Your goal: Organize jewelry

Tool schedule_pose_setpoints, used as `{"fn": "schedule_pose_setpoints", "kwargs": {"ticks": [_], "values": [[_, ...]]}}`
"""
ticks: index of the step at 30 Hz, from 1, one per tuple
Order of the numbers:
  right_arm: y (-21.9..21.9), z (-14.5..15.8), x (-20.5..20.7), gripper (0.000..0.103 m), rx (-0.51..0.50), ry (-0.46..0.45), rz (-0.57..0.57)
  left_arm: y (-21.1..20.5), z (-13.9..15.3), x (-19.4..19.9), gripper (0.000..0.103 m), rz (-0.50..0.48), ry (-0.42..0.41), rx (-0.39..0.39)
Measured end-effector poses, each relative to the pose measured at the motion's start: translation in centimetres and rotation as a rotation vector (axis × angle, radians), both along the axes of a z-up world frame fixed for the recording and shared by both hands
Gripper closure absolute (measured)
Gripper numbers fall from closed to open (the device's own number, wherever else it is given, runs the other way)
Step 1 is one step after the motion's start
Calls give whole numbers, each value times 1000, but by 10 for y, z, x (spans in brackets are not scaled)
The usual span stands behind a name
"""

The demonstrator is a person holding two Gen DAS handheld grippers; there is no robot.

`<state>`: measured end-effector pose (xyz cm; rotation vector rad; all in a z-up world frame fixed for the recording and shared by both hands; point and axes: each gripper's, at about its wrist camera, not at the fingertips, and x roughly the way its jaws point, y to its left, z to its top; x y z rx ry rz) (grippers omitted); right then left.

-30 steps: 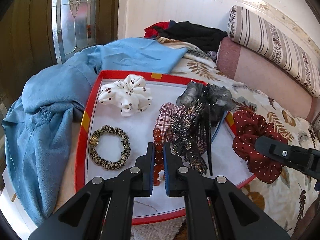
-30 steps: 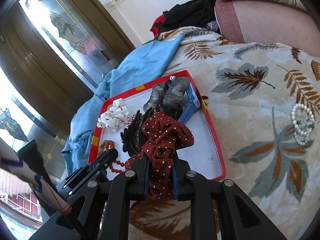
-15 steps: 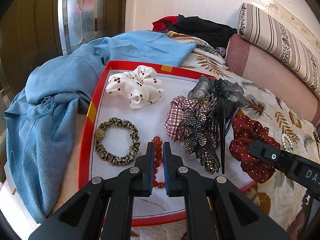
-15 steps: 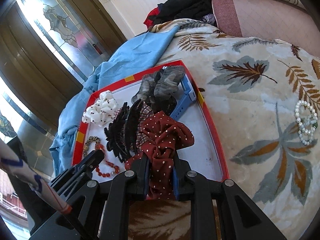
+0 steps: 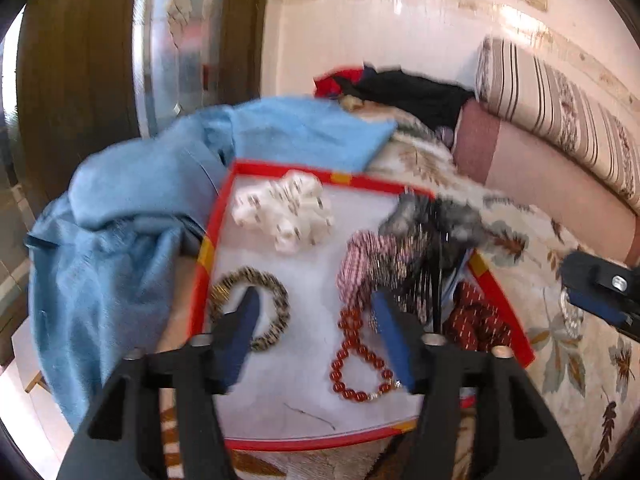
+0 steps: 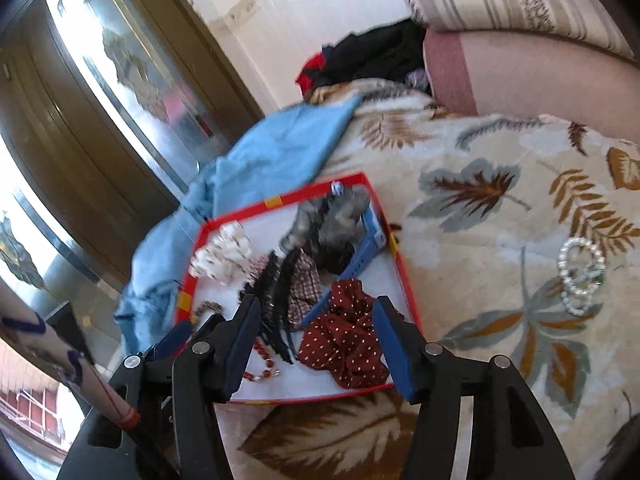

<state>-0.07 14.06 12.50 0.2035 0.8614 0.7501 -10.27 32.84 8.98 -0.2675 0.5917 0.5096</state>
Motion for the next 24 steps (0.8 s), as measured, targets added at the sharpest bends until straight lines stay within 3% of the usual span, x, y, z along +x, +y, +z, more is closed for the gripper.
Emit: {"fn": "schedule_pose_setpoints", "kwargs": {"ticks": [4,8,13,17,24], "values": [[-17,9,-34,23,-34,-44,-21,-7,17,-19,14,29,-91,44],[-30,9,-73,18,-146,-117,-20,-21,30,-49,11,41,-149,34],[-64,11,-130,12,-245,-247,-15,-57,50,-88,0,-29,-191,29],[-99,10,-167,9,-239,-287,-45,-85,66,-114,0,-107,-139,30],[-129,9,-189,8,-260,-315,-82,-120,87,-122,0,-38,66,139]]}}
